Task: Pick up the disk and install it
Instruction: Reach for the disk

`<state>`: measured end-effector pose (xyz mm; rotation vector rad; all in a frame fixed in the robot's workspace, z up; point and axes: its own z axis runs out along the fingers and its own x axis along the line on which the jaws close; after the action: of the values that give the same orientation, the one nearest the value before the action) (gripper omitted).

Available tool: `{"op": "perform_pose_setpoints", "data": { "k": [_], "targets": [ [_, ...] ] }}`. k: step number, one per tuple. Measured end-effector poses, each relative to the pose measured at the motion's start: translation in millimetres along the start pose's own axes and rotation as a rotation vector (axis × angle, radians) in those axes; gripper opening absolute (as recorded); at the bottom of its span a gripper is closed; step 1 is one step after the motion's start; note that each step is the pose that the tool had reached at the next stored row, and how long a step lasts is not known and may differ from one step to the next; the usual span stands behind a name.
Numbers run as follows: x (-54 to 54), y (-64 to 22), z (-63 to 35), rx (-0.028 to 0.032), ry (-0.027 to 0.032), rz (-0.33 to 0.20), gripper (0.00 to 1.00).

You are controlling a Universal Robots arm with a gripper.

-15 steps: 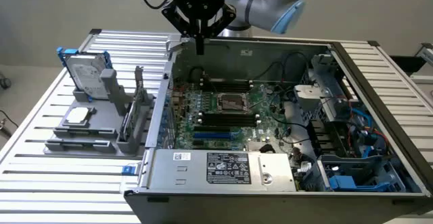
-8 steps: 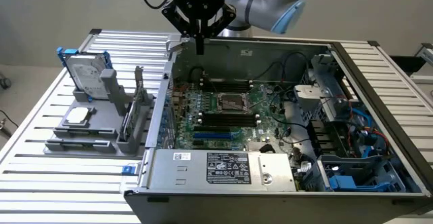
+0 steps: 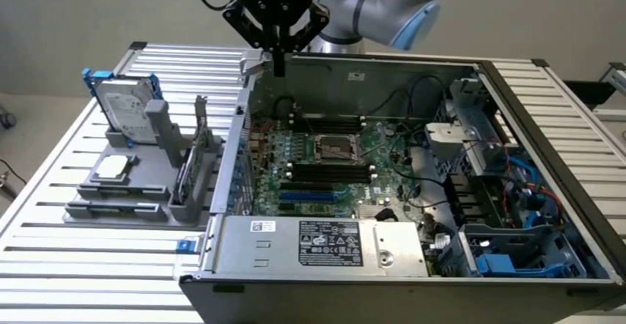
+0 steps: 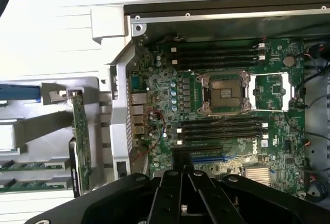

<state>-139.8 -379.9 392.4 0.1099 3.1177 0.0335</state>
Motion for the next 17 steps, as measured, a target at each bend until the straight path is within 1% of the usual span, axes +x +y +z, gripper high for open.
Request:
{"op": "perform_pose_setpoints", "data": {
  "k": [9, 17],
  "targets": [
    [42.3, 16.2, 0.6, 0.0018, -0.0001, 0.0, 0.11],
    [79.6, 30.0, 1.4, 0.0069, -0.0003, 0.0, 0.11]
  ]
}}
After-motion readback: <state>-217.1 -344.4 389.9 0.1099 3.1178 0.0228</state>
